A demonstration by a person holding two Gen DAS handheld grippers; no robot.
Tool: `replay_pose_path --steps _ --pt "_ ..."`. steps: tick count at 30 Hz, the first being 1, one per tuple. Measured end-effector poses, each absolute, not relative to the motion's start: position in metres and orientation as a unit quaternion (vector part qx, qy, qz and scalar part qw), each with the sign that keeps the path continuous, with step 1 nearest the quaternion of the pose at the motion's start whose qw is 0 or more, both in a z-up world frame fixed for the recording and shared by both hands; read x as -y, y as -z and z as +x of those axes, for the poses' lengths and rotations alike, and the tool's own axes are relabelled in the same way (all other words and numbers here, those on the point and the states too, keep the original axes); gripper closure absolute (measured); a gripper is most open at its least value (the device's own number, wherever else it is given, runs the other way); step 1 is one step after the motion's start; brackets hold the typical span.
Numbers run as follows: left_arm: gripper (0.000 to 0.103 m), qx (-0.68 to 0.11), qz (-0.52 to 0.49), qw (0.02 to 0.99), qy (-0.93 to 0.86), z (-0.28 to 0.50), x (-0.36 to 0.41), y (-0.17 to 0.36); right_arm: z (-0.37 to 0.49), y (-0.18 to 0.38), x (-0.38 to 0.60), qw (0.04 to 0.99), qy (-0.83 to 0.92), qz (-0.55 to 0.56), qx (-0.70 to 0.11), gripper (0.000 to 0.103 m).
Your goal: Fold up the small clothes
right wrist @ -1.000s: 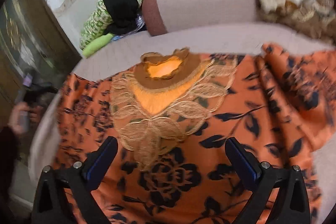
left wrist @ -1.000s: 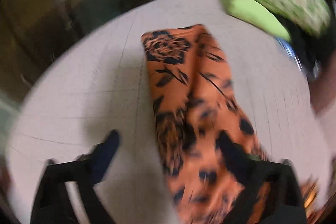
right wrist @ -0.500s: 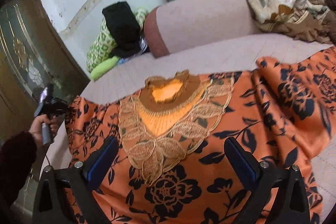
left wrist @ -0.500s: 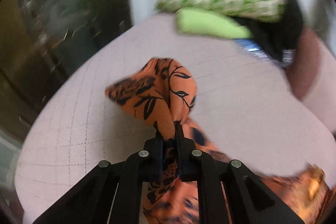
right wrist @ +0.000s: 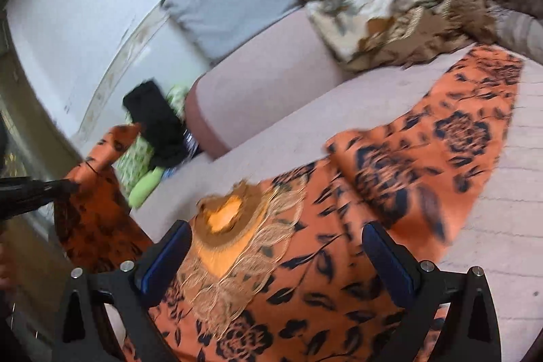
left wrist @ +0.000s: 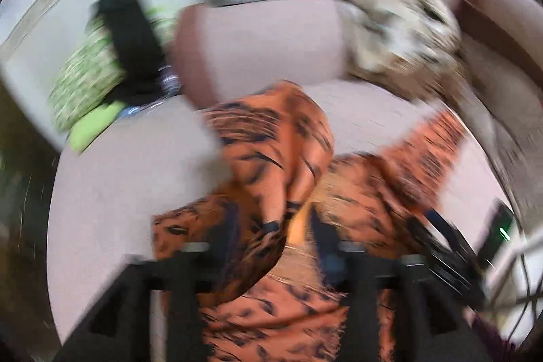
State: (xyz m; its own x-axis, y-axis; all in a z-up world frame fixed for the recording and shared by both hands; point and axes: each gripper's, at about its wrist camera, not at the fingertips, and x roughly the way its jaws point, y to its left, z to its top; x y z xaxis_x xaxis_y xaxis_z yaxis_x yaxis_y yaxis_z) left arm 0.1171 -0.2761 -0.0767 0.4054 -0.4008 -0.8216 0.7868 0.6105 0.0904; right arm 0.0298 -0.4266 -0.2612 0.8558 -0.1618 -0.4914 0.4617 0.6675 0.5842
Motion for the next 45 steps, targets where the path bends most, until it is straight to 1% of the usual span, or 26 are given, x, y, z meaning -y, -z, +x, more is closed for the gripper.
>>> replay_pose_path --steps 2,4,5,6,8,11,14,17,19,20,22,24,25,26,29,31,32,33,34,35,36,38,41,42,43,45 --pt "0.025 -0.349 0.257 0.814 0.386 0.088 0.274 0.060 0.024 0.262 0.433 0.886 0.181 0.377 -0.198 0.001" --pt "0.023 -0.322 0.250 0.827 0.387 0.085 0.265 0.049 0.021 0.263 0.437 0.882 0.185 0.385 -0.199 0.001" --pt "0.018 -0.317 0.239 0.835 0.382 0.093 0.257 0.045 0.021 0.263 0.438 0.881 0.186 0.386 -0.199 0.001" --pt "0.012 -0.312 0.219 0.852 0.358 0.119 0.239 0.048 0.020 0.263 0.439 0.881 0.190 0.385 -0.200 0.001" --pt "0.011 -0.310 0.202 0.876 0.310 0.147 0.215 0.060 0.022 0.263 0.439 0.879 0.198 0.383 -0.205 0.001" --pt "0.011 -0.344 0.184 0.896 0.212 0.180 0.184 0.107 0.024 0.271 0.442 0.871 0.191 0.398 -0.214 0.001" --pt "0.011 -0.410 0.135 0.890 0.144 0.206 0.151 0.170 0.021 0.280 0.450 0.856 0.185 0.433 -0.211 0.001" --pt "0.012 -0.437 0.097 0.885 0.129 0.213 0.142 0.220 0.008 0.287 0.463 0.841 0.180 0.481 -0.171 0.003" --pt "0.012 -0.433 0.098 0.884 0.142 0.204 0.151 0.241 0.006 0.288 0.466 0.843 0.158 0.492 -0.150 0.017" --pt "0.012 -0.431 0.115 0.883 0.145 0.202 0.160 0.247 0.010 0.288 0.465 0.844 0.149 0.491 -0.154 0.021" --pt "0.012 -0.449 0.160 0.867 0.148 0.204 0.180 0.265 0.031 0.301 0.461 0.839 0.130 0.488 -0.203 0.035" --pt "0.011 -0.491 0.170 0.840 0.159 0.212 0.189 0.289 0.051 0.324 0.458 0.818 0.151 0.481 -0.279 0.037" --pt "0.009 -0.500 0.168 0.835 0.158 0.213 0.188 0.296 0.053 0.328 0.456 0.820 0.182 0.459 -0.291 0.056" --pt "0.006 -0.491 0.158 0.842 0.157 0.209 0.184 0.294 0.052 0.324 0.454 0.824 0.197 0.444 -0.291 0.063" --pt "0.005 -0.490 0.145 0.846 0.156 0.203 0.179 0.289 0.045 0.314 0.452 0.828 0.195 0.427 -0.306 0.063" --pt "0.005 -0.496 0.125 0.844 0.159 0.200 0.175 0.287 0.021 0.301 0.461 0.828 0.184 0.450 -0.278 0.061" --pt "0.003 -0.497 0.120 0.845 0.157 0.202 0.176 0.288 0.006 0.294 0.469 0.830 0.188 0.461 -0.252 0.057" --pt "0.000 -0.497 0.118 0.845 0.156 0.201 0.174 0.287 -0.007 0.291 0.480 0.829 0.200 0.468 -0.230 0.039" --pt "0.000 -0.495 0.121 0.847 0.152 0.199 0.174 0.288 -0.022 0.286 0.493 0.825 0.219 0.479 -0.204 0.018" --pt "0.000 -0.486 0.123 0.853 0.147 0.197 0.175 0.290 -0.038 0.285 0.510 0.816 0.243 0.492 -0.181 0.010" --pt "0.000 -0.474 0.125 0.860 0.144 0.193 0.176 0.290 -0.048 0.285 0.526 0.806 0.258 0.505 -0.167 0.006" --pt "0.000 -0.469 0.124 0.863 0.140 0.192 0.178 0.291 -0.062 0.292 0.559 0.783 0.278 0.536 -0.152 0.006" --pt "0.000 -0.474 0.117 0.861 0.143 0.196 0.177 0.290 -0.069 0.310 0.617 0.752 0.302 0.564 -0.157 0.008" --pt "0.000 -0.470 0.118 0.863 0.140 0.191 0.174 0.288 -0.072 0.318 0.639 0.737 0.316 0.578 -0.151 0.012" --pt "0.000 -0.467 0.121 0.865 0.138 0.189 0.171 0.288 -0.073 0.326 0.659 0.722 0.329 0.591 -0.148 0.018" --pt "0.000 -0.462 0.123 0.868 0.133 0.189 0.174 0.290 -0.071 0.333 0.688 0.703 0.353 0.600 -0.145 0.025"
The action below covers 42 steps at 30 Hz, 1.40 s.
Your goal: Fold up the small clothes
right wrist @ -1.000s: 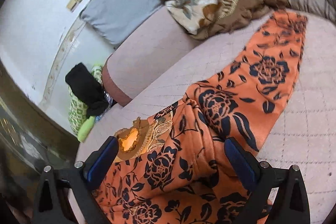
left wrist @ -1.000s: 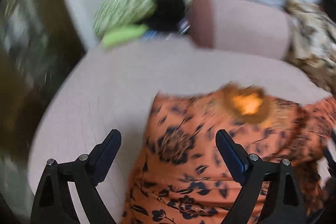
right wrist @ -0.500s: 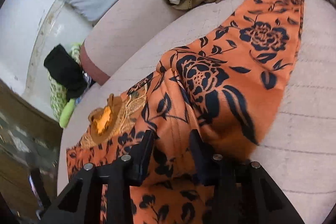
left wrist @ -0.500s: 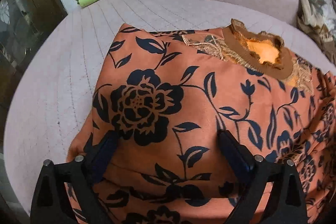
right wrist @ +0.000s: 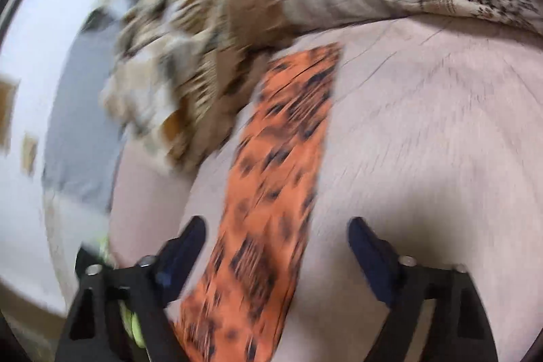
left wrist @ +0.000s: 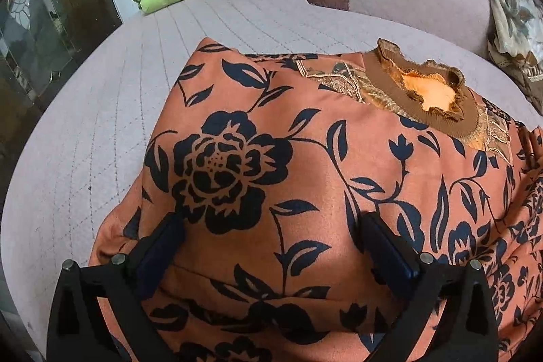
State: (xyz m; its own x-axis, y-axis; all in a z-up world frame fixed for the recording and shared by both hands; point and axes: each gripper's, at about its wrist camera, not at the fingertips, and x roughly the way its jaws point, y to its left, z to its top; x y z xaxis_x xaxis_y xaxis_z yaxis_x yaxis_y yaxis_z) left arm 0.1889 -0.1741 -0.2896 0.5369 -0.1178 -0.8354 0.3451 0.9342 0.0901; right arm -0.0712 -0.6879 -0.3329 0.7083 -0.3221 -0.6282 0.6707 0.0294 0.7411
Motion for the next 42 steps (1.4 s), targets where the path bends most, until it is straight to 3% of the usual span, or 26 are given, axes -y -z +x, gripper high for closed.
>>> replay_pose_path --steps 8,11,13,15,22,29,33,38,42 --pt "0.000 -0.458 0.117 0.872 0.126 0.200 0.185 0.288 -0.032 0.332 0.760 0.708 0.388 0.561 -0.183 0.026" --pt "0.000 -0.460 0.112 0.872 0.128 0.194 0.184 0.280 -0.029 0.337 0.770 0.714 0.405 0.539 -0.189 0.048" --pt "0.000 -0.460 0.111 0.871 0.131 0.199 0.185 0.281 -0.035 0.339 0.774 0.712 0.407 0.540 -0.189 0.090" --pt "0.000 -0.461 0.107 0.871 0.133 0.208 0.184 0.288 -0.045 0.338 0.773 0.717 0.393 0.550 -0.170 0.095" --pt "0.000 -0.464 0.092 0.871 0.130 0.218 0.178 0.279 -0.068 0.271 0.725 0.777 0.320 0.535 -0.085 0.096" --pt "0.000 -0.442 0.041 0.887 0.131 0.228 0.147 0.244 -0.033 0.192 0.627 0.844 0.225 0.478 -0.097 0.096" --pt "0.000 -0.430 0.009 0.897 0.101 0.242 0.114 0.230 0.029 0.161 0.536 0.883 0.142 0.426 -0.136 0.096" --pt "0.000 -0.415 -0.033 0.908 0.041 0.259 0.061 0.217 0.107 0.165 0.408 0.903 0.017 0.374 -0.212 0.096" --pt "0.000 -0.407 -0.044 0.912 0.002 0.265 0.027 0.214 0.166 0.204 0.289 0.890 -0.064 0.285 -0.349 0.091"
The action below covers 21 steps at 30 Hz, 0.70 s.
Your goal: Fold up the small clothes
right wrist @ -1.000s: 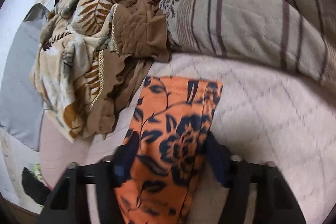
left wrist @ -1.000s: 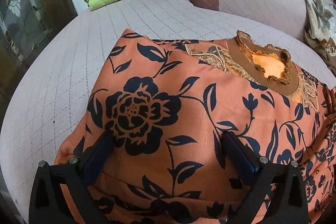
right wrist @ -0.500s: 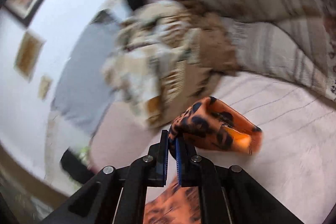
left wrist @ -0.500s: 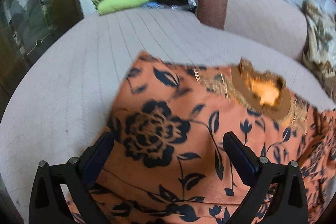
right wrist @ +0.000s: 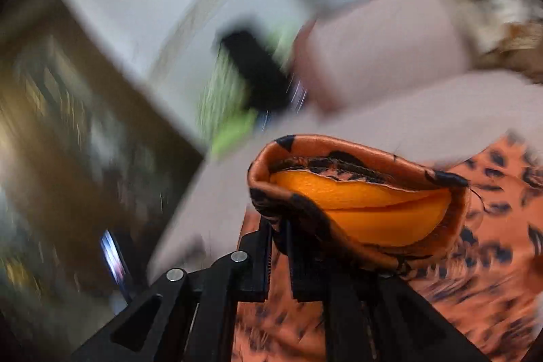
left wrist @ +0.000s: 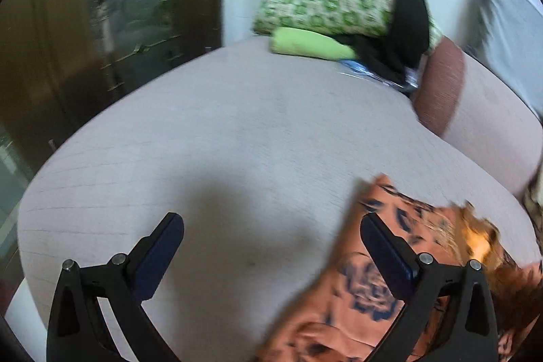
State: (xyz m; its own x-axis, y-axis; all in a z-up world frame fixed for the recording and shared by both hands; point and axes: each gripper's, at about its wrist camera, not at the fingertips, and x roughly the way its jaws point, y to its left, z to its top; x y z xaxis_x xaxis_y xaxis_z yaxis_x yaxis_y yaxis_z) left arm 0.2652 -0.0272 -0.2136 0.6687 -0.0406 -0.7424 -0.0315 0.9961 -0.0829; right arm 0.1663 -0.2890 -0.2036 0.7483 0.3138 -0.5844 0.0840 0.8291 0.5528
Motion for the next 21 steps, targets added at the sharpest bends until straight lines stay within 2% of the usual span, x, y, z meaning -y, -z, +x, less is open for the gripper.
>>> replay_pose_path --steps 4,7,13,16,21 --pt "0.000 -0.414 -0.061 0.908 -0.010 0.271 0.006 0.216 0.175 0.249 0.211 0.861 -0.138 0.196 -0.449 0.086" --pt "0.000 -0.421 -0.066 0.904 -0.002 0.272 0.005 0.218 0.160 0.270 0.202 0.859 -0.140 0.158 -0.467 0.086" --pt "0.000 -0.400 -0.037 0.913 0.066 0.258 0.036 0.206 0.118 0.271 0.266 0.870 -0.103 0.241 -0.417 0.086" --pt "0.000 -0.397 -0.014 0.915 0.065 0.258 0.049 0.208 0.114 0.269 0.318 0.862 -0.067 0.323 -0.386 0.086" --pt "0.000 -0.424 -0.044 0.903 0.045 0.270 0.036 0.217 0.157 0.284 0.333 0.832 -0.028 0.353 -0.427 0.085"
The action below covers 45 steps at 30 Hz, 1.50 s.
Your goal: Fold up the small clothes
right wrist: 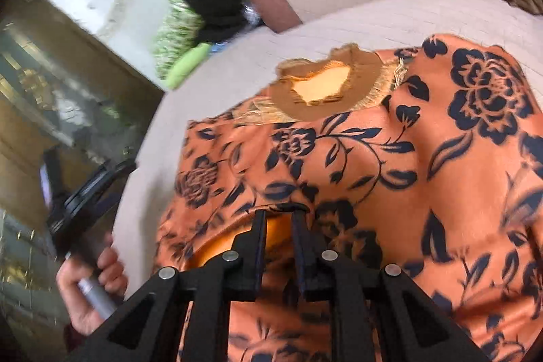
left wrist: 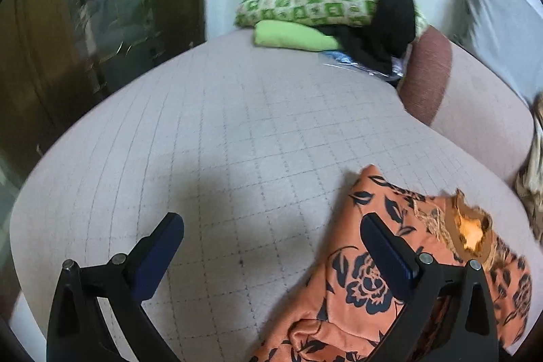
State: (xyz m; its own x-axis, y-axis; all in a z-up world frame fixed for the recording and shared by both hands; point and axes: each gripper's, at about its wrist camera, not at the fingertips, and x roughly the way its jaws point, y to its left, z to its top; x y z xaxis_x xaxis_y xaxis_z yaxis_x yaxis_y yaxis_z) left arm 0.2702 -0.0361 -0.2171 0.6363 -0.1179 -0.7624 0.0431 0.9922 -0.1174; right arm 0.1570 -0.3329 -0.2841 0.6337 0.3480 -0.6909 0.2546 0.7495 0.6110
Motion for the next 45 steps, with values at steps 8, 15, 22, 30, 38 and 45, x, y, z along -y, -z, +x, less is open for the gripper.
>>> replay_pose_path --steps 8,15,22,30,38,45 --pt "0.000 -0.410 -0.091 0.907 -0.021 0.276 -0.007 0.213 0.209 0.221 0.310 0.808 -0.204 0.482 -0.270 0.061" --pt "0.000 -0.412 -0.072 0.908 0.035 0.272 0.011 0.209 0.170 0.216 0.348 0.871 -0.040 0.396 -0.288 0.007" --pt "0.000 -0.415 -0.048 0.908 0.031 0.268 0.023 0.212 0.166 0.310 0.376 0.750 -0.054 0.536 -0.384 0.011" --pt "0.000 -0.416 -0.072 0.906 0.007 0.277 0.002 0.212 0.226 0.263 0.330 0.702 -0.215 0.631 -0.251 0.012" --pt "0.000 -0.392 -0.096 0.913 0.057 0.269 0.010 0.200 0.168 0.239 0.364 0.864 0.011 0.404 -0.300 0.052" --pt "0.000 -0.395 -0.052 0.895 0.199 0.238 0.089 0.207 0.076 0.265 0.444 0.864 0.179 0.375 -0.285 0.068"
